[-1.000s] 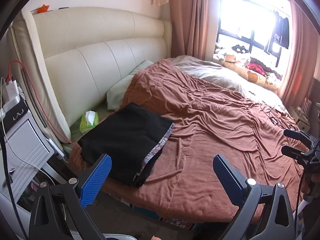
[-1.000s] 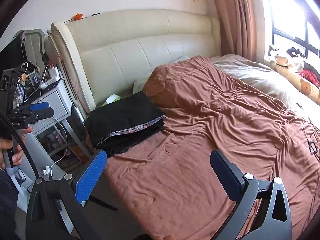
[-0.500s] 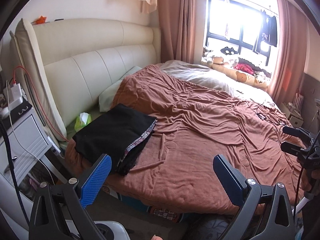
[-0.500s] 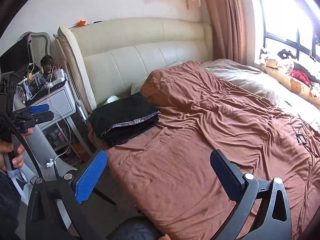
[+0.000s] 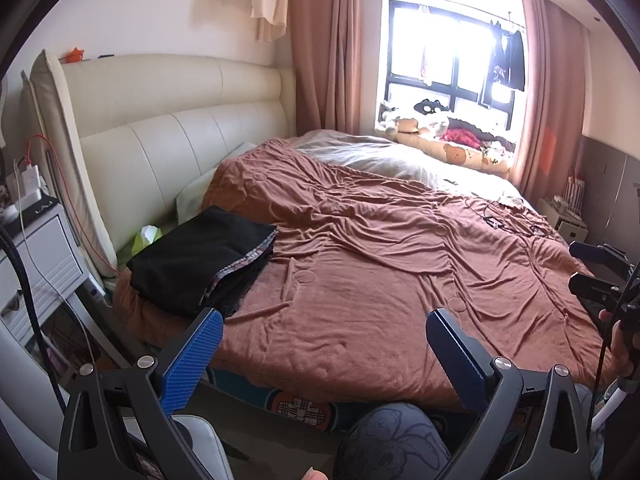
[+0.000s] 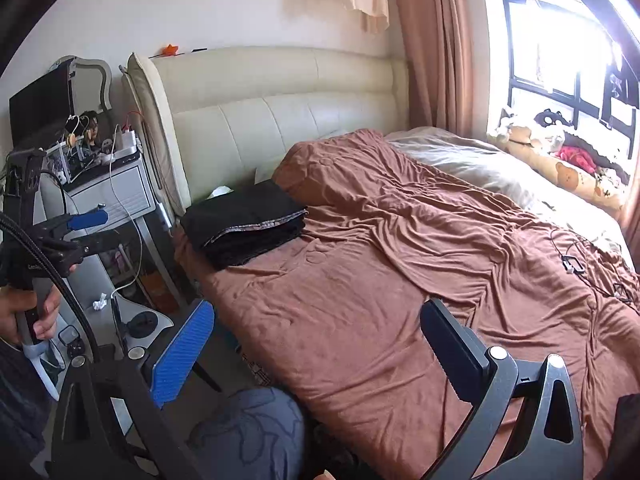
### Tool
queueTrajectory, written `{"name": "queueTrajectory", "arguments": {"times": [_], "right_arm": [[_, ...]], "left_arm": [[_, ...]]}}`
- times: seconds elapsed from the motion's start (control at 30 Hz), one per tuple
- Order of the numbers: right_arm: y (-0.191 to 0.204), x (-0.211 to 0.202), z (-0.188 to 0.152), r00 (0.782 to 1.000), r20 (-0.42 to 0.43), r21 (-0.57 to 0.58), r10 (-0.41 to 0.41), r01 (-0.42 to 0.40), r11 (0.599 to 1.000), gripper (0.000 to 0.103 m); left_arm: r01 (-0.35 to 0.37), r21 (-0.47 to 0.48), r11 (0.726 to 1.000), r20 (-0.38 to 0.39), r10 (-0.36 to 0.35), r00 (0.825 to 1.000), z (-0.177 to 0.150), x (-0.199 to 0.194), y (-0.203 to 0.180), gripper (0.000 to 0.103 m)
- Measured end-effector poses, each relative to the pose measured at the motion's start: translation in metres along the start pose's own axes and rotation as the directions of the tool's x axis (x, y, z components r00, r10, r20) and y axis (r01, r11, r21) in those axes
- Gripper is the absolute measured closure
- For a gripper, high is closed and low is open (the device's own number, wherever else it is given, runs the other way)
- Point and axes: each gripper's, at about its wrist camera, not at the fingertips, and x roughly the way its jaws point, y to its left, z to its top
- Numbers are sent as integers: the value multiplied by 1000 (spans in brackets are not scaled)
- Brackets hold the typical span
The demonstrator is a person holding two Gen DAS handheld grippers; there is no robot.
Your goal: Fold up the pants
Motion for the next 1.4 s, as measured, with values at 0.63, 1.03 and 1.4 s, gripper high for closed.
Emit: {"name": "queueTrajectory", "arguments": {"times": [0.63, 1.03, 1.4], "right_arm": [[21, -82, -85, 984, 115, 144, -135, 118, 983, 0], [44, -103, -125, 969, 161, 188, -187, 156, 970, 0], [58, -104, -148, 952, 166, 192, -256, 224, 956, 0]], "left_arm": [[43, 46, 998, 93, -47, 995, -51, -62, -51, 1], [45, 29, 999, 177, -49, 983, -91, -91, -78, 1], [65, -23, 998, 200, -59, 978, -108, -86, -80, 1]]}}
